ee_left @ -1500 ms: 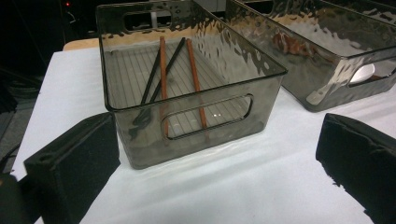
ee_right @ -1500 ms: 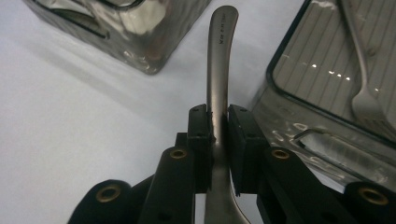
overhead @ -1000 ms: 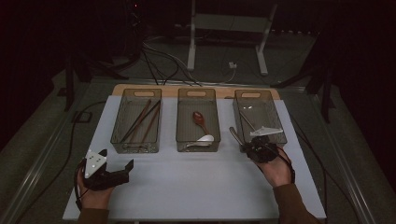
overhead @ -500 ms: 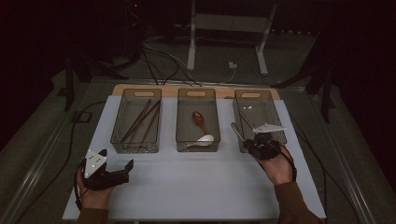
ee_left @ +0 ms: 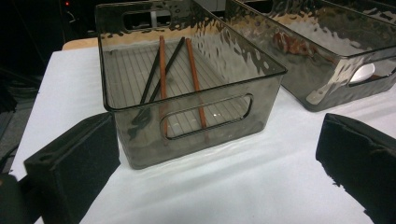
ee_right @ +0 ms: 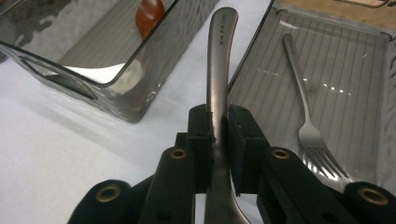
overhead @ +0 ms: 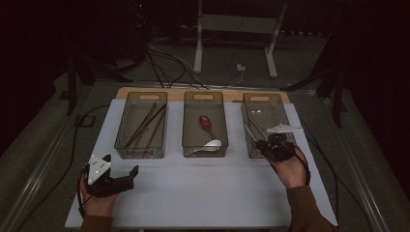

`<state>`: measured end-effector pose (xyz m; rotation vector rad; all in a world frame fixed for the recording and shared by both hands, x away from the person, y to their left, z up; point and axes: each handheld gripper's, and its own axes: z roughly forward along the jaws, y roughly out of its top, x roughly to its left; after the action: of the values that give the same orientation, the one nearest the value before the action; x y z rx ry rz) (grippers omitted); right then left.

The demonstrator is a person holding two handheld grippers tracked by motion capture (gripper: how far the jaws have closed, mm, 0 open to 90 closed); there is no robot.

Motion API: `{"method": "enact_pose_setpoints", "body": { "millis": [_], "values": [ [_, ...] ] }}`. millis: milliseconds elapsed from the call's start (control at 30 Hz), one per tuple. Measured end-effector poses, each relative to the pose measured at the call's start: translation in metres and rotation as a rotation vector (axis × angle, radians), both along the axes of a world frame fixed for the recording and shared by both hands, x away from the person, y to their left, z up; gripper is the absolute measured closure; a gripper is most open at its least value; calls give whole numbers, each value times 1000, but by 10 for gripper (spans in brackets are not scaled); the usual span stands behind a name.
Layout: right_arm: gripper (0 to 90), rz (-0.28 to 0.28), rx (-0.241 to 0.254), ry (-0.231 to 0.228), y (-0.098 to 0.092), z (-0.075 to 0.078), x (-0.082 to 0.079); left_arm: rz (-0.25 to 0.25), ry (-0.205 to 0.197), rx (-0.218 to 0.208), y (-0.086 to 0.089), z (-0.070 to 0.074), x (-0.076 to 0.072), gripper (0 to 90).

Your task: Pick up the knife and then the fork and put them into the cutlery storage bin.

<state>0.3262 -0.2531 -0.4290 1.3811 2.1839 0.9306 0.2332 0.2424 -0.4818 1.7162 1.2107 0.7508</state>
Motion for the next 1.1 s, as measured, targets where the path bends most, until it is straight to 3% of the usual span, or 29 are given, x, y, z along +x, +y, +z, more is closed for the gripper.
{"method": "enact_pose_setpoints", "body": {
  "millis": [1100],
  "values": [
    [805, -94, 24, -46, -19, 20, 23, -1, 0, -3, 1, 0, 0, 7]
  ]
}}
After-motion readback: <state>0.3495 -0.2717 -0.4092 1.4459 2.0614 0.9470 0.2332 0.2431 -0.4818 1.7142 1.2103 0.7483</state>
